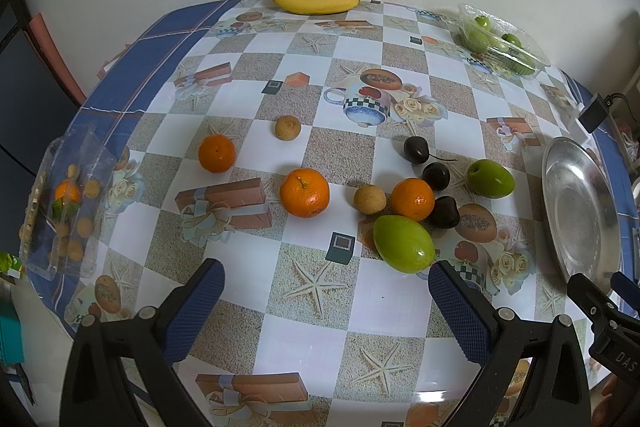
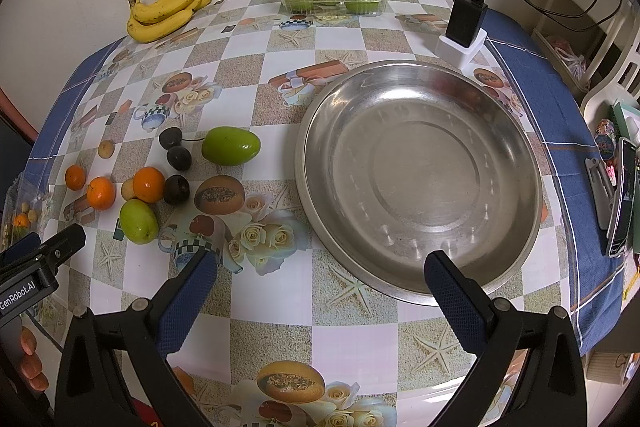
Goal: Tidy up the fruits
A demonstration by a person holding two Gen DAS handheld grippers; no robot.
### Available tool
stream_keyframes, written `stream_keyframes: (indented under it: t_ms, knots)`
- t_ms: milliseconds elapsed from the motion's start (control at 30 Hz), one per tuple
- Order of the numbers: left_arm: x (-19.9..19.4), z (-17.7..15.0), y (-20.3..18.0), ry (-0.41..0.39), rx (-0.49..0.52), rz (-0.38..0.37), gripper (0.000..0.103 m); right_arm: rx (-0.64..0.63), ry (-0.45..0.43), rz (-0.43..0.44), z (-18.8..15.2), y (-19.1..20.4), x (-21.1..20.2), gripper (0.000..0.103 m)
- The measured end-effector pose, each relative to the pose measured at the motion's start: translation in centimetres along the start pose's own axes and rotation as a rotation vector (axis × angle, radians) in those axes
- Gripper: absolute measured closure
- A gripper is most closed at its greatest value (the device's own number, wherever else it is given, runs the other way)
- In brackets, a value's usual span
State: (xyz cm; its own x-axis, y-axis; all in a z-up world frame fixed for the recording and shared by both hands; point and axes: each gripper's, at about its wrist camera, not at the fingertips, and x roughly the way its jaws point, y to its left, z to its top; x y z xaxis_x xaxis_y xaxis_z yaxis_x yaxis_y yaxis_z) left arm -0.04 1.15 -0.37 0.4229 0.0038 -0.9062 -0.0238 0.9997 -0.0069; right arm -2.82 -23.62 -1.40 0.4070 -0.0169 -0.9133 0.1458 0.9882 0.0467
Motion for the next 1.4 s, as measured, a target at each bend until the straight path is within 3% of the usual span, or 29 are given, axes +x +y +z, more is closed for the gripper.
stream_keyframes:
  t_ms: [233, 433, 833, 1067, 1400]
  knots:
    - [0.1, 0.0, 0.0, 0.01, -0.003, 0.001, 0.0, -0.006, 0.003, 0.012, 0.0, 0.1, 0.0, 0.0]
    - [0.3, 0.4, 0.9, 0.03, -0.005, -0.017, 0.0, -0.02, -0.007, 0.14, 0.7, 2.0, -0.4, 0.0]
    - [1.0, 3.5, 4.9, 0.029, -0.061, -0.072, 0.0, -0.047, -0.001, 0.293, 3.4, 7.3, -0.1, 0.0]
    - [1.4, 5.3, 6.6, 0.018, -0.026, -0.041, 0.0, -0.058, 0.026, 0.318, 3.8, 9.4, 1.6, 0.0]
    - [3.4, 6.4, 7.3, 0.025, 0.024, -0.02, 0.0, -0.064, 0.068, 0.285, 3.6, 10.3, 4.1, 0.0]
